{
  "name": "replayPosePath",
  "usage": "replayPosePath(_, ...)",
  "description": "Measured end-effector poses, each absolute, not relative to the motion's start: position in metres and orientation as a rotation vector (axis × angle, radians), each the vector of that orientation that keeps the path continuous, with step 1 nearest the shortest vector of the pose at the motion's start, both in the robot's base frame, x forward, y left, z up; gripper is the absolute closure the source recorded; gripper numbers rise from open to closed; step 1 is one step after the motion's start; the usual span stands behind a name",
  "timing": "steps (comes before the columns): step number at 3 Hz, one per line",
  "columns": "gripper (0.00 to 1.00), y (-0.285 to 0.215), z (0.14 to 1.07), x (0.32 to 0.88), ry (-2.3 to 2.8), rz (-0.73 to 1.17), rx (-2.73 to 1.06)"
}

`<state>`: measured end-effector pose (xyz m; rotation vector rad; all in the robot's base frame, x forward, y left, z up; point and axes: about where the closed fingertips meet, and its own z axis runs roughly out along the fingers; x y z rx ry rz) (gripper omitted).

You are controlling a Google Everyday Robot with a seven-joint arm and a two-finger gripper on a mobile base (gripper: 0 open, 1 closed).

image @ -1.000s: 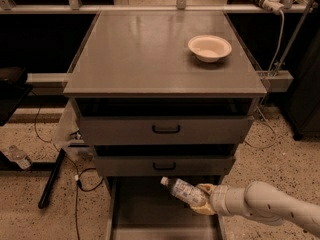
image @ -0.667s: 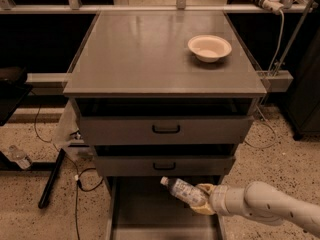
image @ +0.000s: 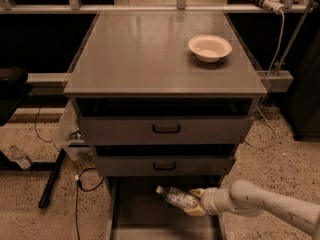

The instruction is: Place blue plastic bottle into bottom drawer

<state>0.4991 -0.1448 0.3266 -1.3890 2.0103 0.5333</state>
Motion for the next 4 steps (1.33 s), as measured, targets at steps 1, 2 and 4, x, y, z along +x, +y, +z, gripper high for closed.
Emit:
replayPosePath(1, 1.0, -0.142, 0.259, 0.514, 1.991, 0.589, -1.4)
replayPosePath(2, 1.0, -0.139, 0.208, 0.522, 1.948, 0.609, -1.394)
replayPosePath(4, 1.0, -0.139, 0.131, 0.531, 1.943, 0.562, -1.462)
